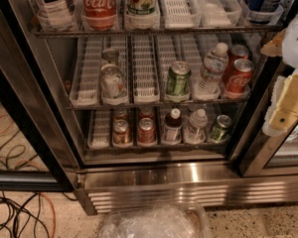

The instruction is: Pick coke can from middle shelf of fridge

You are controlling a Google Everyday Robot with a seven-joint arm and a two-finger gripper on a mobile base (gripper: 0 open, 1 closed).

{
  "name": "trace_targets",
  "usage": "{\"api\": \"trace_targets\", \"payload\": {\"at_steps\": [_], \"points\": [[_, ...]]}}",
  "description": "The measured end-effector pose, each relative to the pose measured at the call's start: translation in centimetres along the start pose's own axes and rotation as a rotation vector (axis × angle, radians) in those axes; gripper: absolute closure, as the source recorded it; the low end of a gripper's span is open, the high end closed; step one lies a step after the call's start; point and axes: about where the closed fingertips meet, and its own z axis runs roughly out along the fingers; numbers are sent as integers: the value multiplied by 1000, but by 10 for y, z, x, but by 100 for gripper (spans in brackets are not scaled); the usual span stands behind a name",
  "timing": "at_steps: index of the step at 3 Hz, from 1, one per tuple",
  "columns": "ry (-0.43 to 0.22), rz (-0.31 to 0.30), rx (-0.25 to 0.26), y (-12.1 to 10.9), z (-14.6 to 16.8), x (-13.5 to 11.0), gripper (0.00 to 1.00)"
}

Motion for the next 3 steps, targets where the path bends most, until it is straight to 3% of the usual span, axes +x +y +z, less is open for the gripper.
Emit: {"api": "trace_targets", "payload": {"at_steps": [1, 2, 3], "points": [[0, 0, 0, 0, 0, 0, 0], [-49, 24, 32, 2, -1, -1, 0], [-156, 91, 78, 11, 3, -6, 0]]}}
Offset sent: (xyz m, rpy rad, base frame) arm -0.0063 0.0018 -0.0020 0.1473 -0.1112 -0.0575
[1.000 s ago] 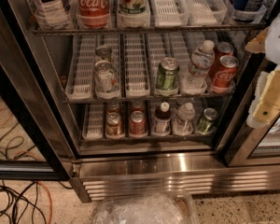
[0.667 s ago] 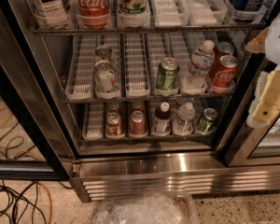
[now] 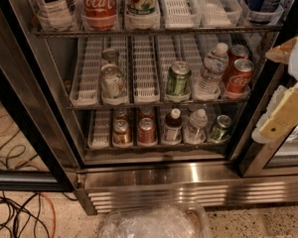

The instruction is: Pick coke can from middle shelf of fridge

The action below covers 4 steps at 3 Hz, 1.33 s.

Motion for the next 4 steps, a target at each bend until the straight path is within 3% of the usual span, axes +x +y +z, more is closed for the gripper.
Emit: {"api": "trace_targets", "payload": {"at_steps": [2, 4], "points": [[-232, 116, 82, 15, 27, -19, 0], [-401, 171, 211, 20, 54, -35, 0]]}}
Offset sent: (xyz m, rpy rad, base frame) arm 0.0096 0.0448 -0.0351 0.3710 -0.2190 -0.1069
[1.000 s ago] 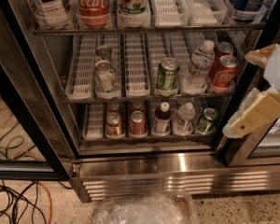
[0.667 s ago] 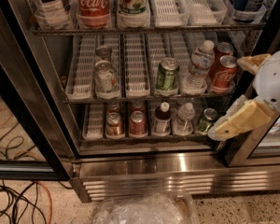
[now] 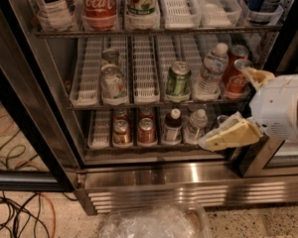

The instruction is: Pick coke can from middle shelf of fridge

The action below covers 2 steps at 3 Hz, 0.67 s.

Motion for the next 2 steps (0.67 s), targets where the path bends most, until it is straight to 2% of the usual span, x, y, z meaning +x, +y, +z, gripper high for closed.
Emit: {"api": "trace_targets", "payload": {"at_steps": [1, 2], "points": [[-81, 46, 86, -1, 8, -5, 0], [-81, 46, 86, -1, 8, -5, 0]]}}
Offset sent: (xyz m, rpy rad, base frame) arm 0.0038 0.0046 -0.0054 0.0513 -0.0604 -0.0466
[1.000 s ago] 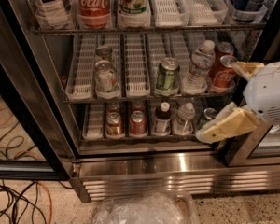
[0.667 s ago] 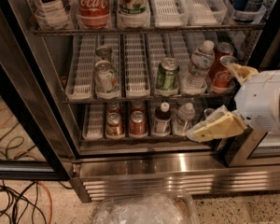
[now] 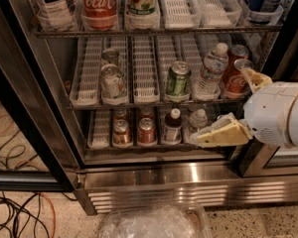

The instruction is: Pick coke can from middle shelf of fridge

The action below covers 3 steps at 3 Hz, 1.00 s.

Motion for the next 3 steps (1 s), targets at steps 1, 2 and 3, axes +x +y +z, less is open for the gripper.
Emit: {"api": "trace_targets", "payload": {"at_steps": [1, 2, 3], "points": [[-25, 39, -8, -1, 4, -2, 0], [-63, 114, 20, -1, 16, -1, 0], [-111, 193, 97, -8, 28, 1, 0]]}}
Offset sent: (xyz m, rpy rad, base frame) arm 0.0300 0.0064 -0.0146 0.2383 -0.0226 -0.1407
